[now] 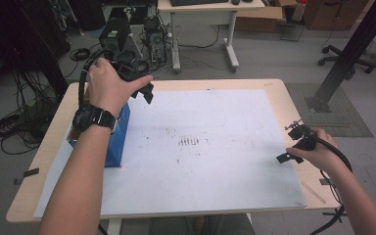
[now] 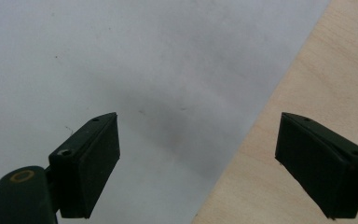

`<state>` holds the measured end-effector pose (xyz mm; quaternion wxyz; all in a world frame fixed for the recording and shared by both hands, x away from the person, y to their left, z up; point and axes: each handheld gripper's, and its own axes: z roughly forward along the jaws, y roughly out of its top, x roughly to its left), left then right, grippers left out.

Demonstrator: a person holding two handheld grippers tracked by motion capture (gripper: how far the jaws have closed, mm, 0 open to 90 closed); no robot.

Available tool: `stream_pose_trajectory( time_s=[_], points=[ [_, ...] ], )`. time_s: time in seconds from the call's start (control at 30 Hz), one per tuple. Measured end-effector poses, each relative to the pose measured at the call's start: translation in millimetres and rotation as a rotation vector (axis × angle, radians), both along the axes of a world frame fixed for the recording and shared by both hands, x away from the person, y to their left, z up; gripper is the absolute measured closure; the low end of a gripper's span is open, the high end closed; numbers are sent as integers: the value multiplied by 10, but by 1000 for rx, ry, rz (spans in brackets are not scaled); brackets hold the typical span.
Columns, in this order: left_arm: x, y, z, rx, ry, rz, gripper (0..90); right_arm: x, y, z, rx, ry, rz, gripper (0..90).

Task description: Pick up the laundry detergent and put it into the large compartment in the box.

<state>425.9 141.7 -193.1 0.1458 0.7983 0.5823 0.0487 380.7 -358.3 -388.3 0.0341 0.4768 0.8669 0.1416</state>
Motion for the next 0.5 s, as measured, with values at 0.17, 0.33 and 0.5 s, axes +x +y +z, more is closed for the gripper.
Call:
stream_pose_trajectory(
  time_s=[0.17,0.33,0.5],
  points=[
    [2,-88,-16,7,-1,-25,136,3,0,4,2,0,-1,136],
    [-3,-183,-64,18,-3,-44,134,-1,-3,-2,2,1,-3,136],
    [-10,-248,-124,18,0,-58,136,-6,-7,1,4,0,-5,136]
  ],
)
